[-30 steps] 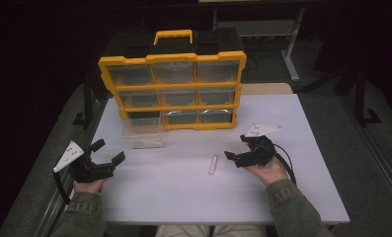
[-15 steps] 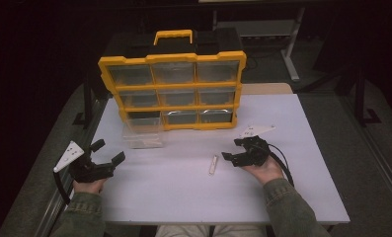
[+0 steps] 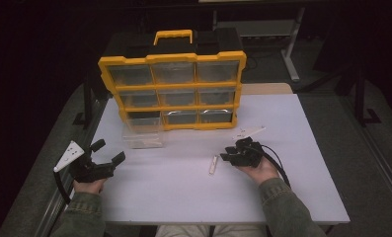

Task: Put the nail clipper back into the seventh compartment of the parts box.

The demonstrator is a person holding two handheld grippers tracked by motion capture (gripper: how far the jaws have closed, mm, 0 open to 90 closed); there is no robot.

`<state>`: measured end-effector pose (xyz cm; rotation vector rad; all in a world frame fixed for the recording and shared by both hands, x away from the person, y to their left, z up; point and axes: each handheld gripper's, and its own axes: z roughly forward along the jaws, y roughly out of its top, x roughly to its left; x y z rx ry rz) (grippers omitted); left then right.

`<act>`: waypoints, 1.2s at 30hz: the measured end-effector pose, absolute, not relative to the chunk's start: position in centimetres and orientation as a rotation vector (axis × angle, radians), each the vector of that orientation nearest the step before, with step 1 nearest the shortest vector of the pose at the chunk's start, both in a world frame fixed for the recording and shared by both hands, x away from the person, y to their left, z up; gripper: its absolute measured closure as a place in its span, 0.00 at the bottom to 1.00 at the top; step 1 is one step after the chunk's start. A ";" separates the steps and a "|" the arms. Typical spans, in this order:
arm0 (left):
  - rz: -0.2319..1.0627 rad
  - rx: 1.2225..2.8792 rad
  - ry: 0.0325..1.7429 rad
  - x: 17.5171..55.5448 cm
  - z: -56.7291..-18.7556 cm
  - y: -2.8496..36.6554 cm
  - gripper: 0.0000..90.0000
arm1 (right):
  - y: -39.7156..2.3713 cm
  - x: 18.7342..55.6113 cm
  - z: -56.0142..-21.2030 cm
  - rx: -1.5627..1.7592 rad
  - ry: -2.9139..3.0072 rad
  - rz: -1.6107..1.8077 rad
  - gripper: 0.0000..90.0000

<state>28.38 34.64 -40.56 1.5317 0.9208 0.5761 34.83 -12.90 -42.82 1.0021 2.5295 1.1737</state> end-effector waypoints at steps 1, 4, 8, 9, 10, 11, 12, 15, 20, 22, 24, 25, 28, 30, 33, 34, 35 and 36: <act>0.576 1.531 0.921 28.4 -40.6 34.6 0.00 | -12.9 34.8 -42.8 1.002 2.530 1.174 0.72; 0.574 1.529 0.919 28.4 -40.6 34.6 0.00 | -12.4 35.1 -43.2 1.034 2.536 1.133 0.79; 0.573 1.527 0.918 28.4 -40.5 34.6 0.00 | -12.1 35.2 -43.4 1.049 2.542 1.114 0.89; 0.573 1.527 0.917 28.4 -40.5 34.6 0.00 | -11.9 35.2 -43.5 1.047 2.546 1.109 0.92; 0.573 1.530 0.918 28.4 -40.5 34.6 0.00 | -11.6 35.1 -43.6 1.030 2.550 1.095 0.99; 0.573 1.531 0.918 28.4 -40.6 34.6 0.00 | -11.6 35.1 -43.6 1.030 2.550 1.095 0.99; 0.573 1.531 0.918 28.4 -40.6 34.6 0.00 | -11.5 35.1 -43.6 1.027 2.551 1.090 0.99; 0.573 1.532 0.918 28.4 -40.5 34.6 0.00 | -11.2 35.3 -43.8 1.037 2.562 1.064 0.99; 0.572 1.531 0.917 28.4 -40.5 34.6 0.00 | -10.7 35.5 -44.0 1.057 2.554 1.040 0.99; 0.573 1.533 0.916 28.4 -40.5 34.6 0.00 | -10.5 35.5 -44.1 1.070 2.547 1.039 0.99; 0.573 1.532 0.917 28.4 -40.5 34.6 0.00 | -10.4 35.6 -44.2 1.086 2.541 1.032 0.99; 0.573 1.533 0.917 28.4 -40.5 34.6 0.00 | -10.3 35.7 -44.3 1.102 2.537 1.028 0.99; 0.572 1.533 0.916 28.4 -40.5 34.6 0.00 | -10.0 35.9 -44.5 1.114 2.537 1.031 0.99; 0.572 1.533 0.916 28.4 -40.5 34.6 0.00 | -9.8 36.0 -44.5 1.119 2.531 1.037 0.99; 0.569 1.535 0.914 28.4 -40.6 34.6 0.00 | -9.7 36.2 -44.5 1.136 2.530 1.064 0.99; 0.569 1.534 0.913 28.4 -40.5 34.6 0.00 | -9.7 36.3 -44.5 1.139 2.528 1.064 0.99; 0.567 1.531 0.914 28.4 -40.5 34.6 0.00 | -9.6 36.3 -44.6 1.139 2.527 1.062 0.99; 0.567 1.531 0.913 28.4 -40.5 34.6 0.00 | -9.6 36.3 -44.6 1.139 2.527 1.062 0.99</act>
